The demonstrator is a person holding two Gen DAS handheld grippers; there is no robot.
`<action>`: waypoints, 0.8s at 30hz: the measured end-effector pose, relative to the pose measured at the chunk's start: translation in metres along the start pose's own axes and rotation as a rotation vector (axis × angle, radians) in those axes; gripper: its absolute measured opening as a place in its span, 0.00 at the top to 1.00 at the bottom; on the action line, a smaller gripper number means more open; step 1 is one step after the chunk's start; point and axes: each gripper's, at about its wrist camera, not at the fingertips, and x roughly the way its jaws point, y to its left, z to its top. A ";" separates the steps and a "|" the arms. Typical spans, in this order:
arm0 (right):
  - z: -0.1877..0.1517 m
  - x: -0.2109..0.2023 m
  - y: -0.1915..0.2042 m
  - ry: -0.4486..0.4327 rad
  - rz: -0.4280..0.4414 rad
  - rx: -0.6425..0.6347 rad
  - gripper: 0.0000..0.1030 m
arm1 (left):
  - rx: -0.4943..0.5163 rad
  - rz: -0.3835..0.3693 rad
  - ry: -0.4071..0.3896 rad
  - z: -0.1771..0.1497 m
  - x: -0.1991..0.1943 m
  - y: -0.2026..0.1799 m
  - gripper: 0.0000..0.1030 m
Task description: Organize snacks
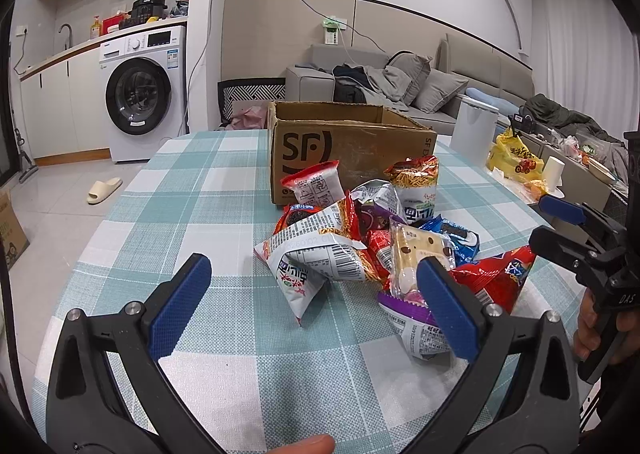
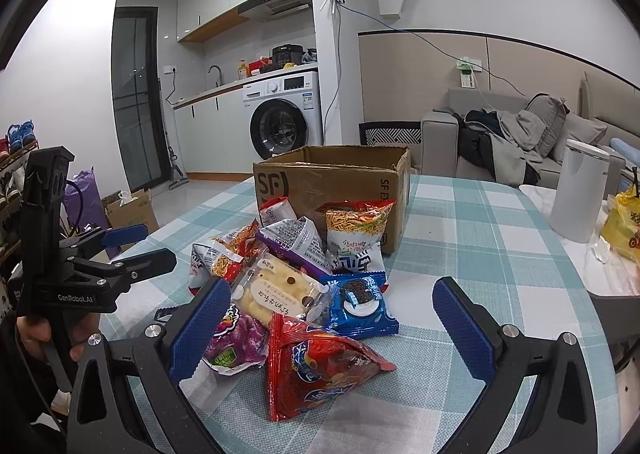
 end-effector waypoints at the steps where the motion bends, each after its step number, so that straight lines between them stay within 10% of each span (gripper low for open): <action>1: 0.000 0.000 0.000 -0.001 0.001 -0.001 0.00 | 0.001 0.000 0.001 0.000 0.000 0.000 0.01; 24: 0.000 0.001 0.000 0.000 0.000 0.000 0.00 | 0.002 0.001 0.000 0.000 0.000 0.000 0.01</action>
